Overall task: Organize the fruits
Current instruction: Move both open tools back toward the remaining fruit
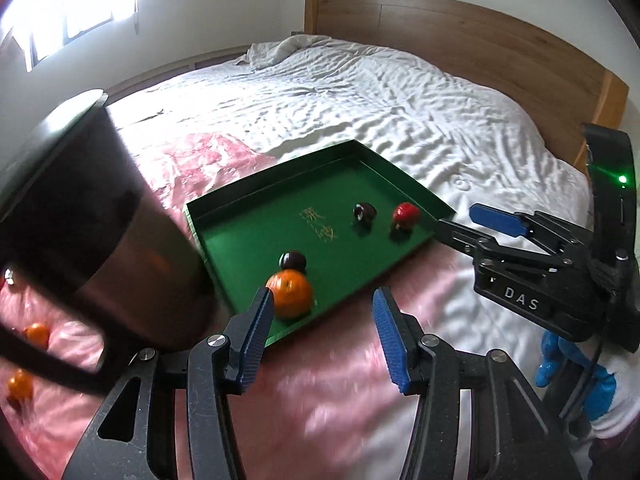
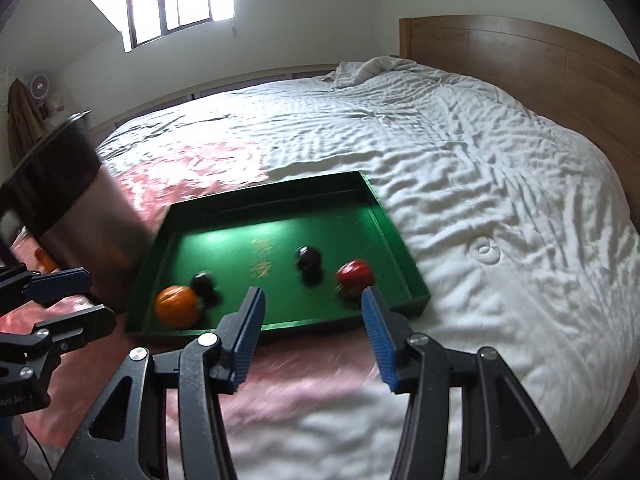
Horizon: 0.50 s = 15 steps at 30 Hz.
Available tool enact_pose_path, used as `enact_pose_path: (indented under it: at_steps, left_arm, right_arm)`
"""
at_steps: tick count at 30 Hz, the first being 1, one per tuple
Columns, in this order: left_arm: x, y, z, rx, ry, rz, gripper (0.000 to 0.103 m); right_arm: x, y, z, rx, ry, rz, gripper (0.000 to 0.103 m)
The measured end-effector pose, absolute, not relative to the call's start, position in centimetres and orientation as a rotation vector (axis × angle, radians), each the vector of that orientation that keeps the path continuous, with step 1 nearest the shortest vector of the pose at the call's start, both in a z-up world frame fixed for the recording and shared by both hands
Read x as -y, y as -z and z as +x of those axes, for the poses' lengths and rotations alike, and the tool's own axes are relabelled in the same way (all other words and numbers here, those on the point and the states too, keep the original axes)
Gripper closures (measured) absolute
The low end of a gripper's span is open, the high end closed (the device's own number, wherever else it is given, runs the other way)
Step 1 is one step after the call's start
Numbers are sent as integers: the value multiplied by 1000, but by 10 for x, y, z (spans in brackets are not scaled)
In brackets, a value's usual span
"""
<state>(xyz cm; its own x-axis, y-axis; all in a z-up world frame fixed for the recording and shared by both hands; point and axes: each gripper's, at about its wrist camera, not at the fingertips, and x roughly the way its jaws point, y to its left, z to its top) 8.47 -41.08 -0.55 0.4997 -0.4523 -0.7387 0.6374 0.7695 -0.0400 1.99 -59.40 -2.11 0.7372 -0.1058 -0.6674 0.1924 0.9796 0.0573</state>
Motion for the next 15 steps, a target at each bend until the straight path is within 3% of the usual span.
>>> enact_pose_path:
  at_steps: [15]
  left_arm:
    - [303, 4, 7, -804, 625, 235, 57]
  right_arm:
    - [500, 2, -54, -751, 89, 95, 15]
